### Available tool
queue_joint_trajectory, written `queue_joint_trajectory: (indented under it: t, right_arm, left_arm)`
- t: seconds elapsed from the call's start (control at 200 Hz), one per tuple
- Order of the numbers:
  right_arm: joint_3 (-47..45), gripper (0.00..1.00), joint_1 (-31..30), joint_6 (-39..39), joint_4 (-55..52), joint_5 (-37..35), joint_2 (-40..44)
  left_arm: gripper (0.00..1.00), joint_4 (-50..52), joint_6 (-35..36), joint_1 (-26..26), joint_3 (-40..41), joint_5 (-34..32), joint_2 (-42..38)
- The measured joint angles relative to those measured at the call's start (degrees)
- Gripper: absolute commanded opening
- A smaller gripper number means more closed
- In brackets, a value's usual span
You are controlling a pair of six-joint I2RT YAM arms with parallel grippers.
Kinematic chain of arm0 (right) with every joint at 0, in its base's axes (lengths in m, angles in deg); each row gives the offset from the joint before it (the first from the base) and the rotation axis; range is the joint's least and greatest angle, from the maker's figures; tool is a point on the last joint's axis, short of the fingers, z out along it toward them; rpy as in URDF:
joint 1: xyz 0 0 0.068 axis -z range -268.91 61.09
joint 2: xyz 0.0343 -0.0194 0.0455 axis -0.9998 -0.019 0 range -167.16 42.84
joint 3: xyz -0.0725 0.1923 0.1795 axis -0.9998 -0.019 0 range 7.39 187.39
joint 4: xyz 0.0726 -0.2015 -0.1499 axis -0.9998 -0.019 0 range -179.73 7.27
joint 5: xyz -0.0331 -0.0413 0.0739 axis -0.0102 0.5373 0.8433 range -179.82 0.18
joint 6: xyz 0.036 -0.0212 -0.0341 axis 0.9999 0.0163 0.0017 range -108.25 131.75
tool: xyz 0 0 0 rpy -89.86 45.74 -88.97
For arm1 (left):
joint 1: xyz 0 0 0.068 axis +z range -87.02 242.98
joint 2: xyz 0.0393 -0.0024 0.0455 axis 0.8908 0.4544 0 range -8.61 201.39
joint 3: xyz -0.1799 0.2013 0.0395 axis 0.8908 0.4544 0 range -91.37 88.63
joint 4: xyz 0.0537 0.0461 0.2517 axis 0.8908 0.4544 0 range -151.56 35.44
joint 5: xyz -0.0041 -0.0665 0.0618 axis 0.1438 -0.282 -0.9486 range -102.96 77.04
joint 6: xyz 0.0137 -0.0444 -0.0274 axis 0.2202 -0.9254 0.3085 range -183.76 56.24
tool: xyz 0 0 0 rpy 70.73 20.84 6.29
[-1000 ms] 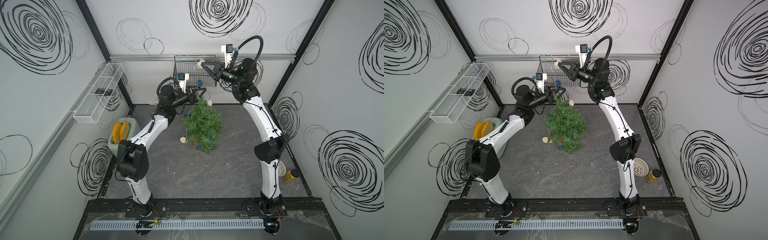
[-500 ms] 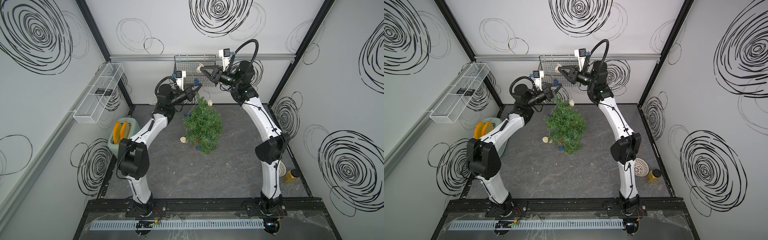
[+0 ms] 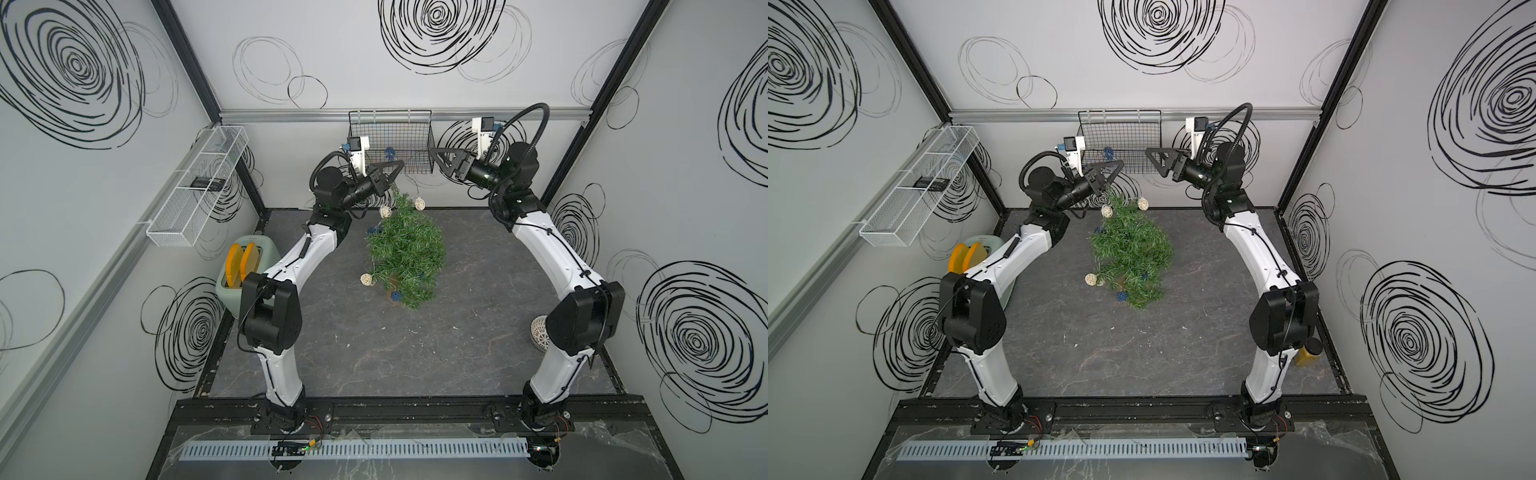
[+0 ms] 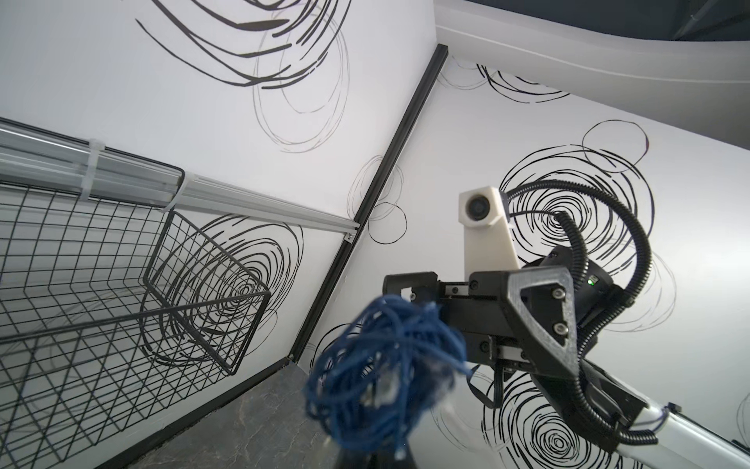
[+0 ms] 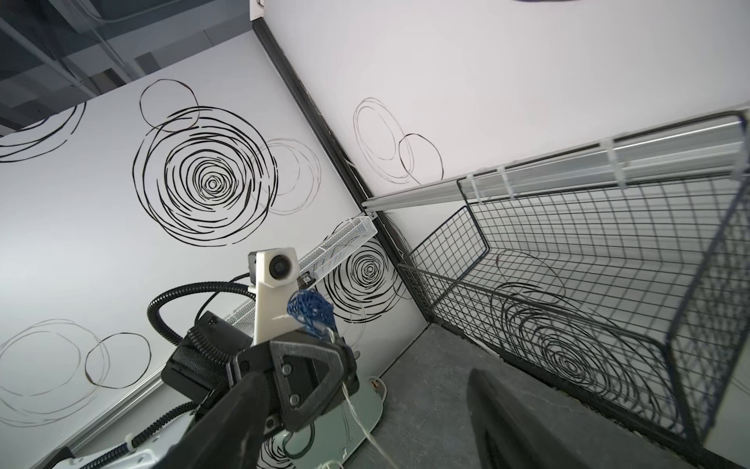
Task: Remove string lights from the small christmas tree
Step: Remove the light string from the Christmas tree.
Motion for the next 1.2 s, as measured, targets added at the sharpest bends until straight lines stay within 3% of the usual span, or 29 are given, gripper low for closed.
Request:
queue_joint_trajectory:
  t: [0.445, 0.655, 0.926, 1.201]
  right_arm:
    - [-21.9, 0.82, 1.0, 0.7, 8.0, -2.0, 16.2]
    - [-26.4, 0.83, 1.0, 0.5, 8.6, -3.1, 20.7]
    - [-30.1, 0.83, 1.1, 0.9, 10.2, -3.7, 24.3]
    - [-34.9, 0.83, 1.1, 3.2, 11.9, -3.9, 26.8]
  left_arm:
    - [0.00, -3.8, -4.9, 5.2, -0.6, -3.7, 0.0]
    - [0.00, -6.8, -8.4, 9.8, 5.9, -6.8, -3.7]
    - [0.00, -7.3, -9.2, 15.1, 15.8, -9.9, -13.7]
    - [0.00, -5.1, -6.4, 18.2, 26.4, -11.2, -29.6]
